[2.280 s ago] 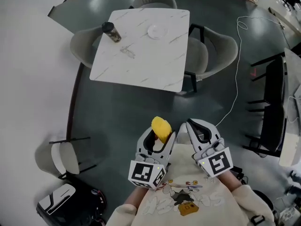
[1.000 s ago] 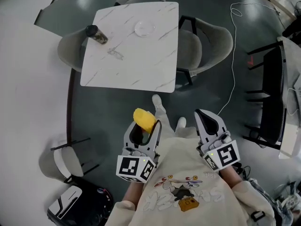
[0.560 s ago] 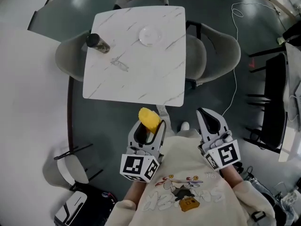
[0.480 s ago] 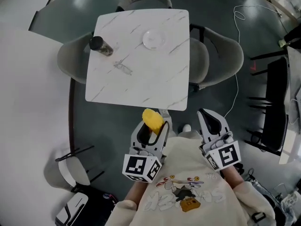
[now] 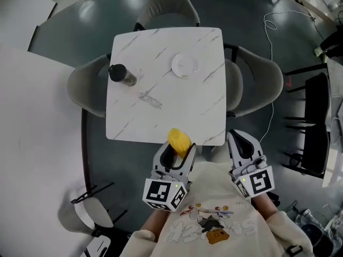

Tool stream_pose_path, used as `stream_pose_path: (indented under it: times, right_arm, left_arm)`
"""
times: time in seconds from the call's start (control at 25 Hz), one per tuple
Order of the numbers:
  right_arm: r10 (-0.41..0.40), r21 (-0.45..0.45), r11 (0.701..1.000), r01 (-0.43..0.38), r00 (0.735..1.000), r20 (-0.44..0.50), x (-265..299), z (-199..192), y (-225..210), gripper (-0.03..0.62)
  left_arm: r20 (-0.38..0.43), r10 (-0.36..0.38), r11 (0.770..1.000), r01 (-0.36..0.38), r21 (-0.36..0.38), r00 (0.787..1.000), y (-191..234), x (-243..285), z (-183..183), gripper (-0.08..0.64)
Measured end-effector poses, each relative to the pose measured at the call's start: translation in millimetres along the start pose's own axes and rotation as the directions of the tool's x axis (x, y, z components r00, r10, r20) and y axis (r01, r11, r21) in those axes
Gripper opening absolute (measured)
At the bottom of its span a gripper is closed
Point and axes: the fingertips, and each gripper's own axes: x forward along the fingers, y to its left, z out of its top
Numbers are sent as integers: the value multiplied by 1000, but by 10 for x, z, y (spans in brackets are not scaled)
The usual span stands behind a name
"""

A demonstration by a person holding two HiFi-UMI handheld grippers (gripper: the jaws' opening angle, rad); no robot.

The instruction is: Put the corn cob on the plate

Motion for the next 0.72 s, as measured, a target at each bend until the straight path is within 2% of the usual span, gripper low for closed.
stream_pose_path:
  times: [0.36, 0.56, 0.72]
  right_arm:
    - [4, -27, 1000, -5, 1000, -22, 297, 13, -76, 5]
    - [-3, -1, 1000, 3, 1000, -25, 410, 21, -268, 5]
    - [12, -29, 999, -13, 999, -32, 562, 26, -386, 5]
  left_arm:
    - [-57, -28, 999, 27, -18, 998, 191, 317, 19, 247]
    - [-64, -13, 1000, 13, -11, 998, 223, 520, 120, 247]
    - [-70, -1, 1000, 1, 2, 998, 241, 697, 211, 247]
